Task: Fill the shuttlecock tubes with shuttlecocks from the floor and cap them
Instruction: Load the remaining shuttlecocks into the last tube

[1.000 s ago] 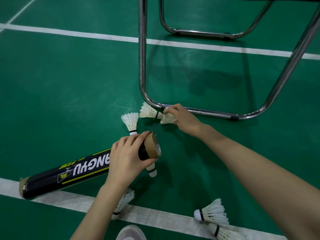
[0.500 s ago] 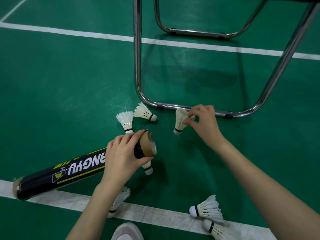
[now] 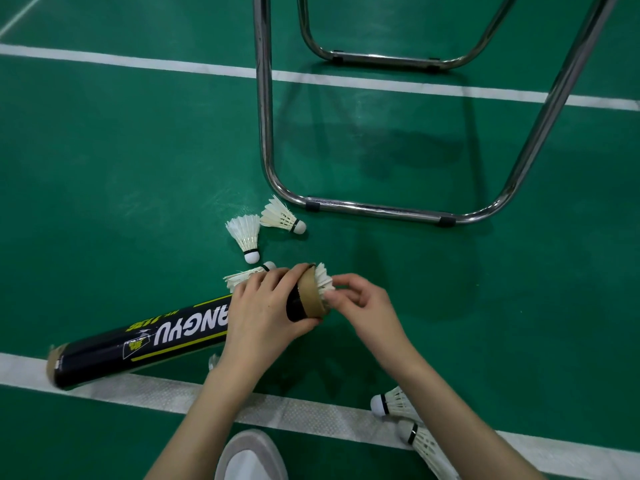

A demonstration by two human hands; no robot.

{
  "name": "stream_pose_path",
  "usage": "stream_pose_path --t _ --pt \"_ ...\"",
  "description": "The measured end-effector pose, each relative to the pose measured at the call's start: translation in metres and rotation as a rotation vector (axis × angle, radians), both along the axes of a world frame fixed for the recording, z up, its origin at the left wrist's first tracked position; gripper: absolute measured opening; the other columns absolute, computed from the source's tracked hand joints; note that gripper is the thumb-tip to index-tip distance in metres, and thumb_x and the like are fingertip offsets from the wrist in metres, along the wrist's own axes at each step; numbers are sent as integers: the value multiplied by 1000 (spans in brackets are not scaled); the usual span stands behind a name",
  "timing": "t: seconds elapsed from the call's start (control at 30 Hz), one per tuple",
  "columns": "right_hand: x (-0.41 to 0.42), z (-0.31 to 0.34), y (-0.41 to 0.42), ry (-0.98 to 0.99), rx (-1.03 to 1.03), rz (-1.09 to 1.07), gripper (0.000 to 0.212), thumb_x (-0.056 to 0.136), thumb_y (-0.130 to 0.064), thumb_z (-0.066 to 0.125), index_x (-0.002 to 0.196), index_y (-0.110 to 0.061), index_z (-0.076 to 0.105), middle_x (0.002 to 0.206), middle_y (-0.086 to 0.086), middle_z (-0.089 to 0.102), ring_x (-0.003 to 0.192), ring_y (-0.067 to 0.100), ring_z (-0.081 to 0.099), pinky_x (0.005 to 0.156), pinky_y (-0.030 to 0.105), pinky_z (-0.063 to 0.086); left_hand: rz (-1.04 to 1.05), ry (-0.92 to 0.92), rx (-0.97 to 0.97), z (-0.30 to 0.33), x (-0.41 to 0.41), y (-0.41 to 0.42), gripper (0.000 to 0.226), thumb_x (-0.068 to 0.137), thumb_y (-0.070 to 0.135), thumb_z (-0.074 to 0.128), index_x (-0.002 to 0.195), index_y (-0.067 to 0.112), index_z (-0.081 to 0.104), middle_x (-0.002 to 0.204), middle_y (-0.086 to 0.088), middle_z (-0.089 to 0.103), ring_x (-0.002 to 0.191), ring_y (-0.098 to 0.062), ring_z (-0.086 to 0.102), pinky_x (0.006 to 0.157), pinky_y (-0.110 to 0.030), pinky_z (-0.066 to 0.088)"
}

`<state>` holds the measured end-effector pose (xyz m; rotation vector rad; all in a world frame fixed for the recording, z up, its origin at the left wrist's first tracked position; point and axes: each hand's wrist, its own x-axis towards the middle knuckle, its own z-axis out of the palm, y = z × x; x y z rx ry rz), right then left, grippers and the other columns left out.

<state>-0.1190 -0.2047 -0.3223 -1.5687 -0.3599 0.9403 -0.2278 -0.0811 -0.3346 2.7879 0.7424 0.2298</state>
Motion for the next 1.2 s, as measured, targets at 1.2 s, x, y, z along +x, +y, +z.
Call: stream_pose_path --t 1.2 --pt "-10 -48 28 -130 -178 266 31 89 -5 54 117 -17 58 120 0 56 95 8 54 83 13 43 90 82 -132 -10 -80 45 85 54 42 85 129 22 51 120 3 60 107 -24 52 87 -40 39"
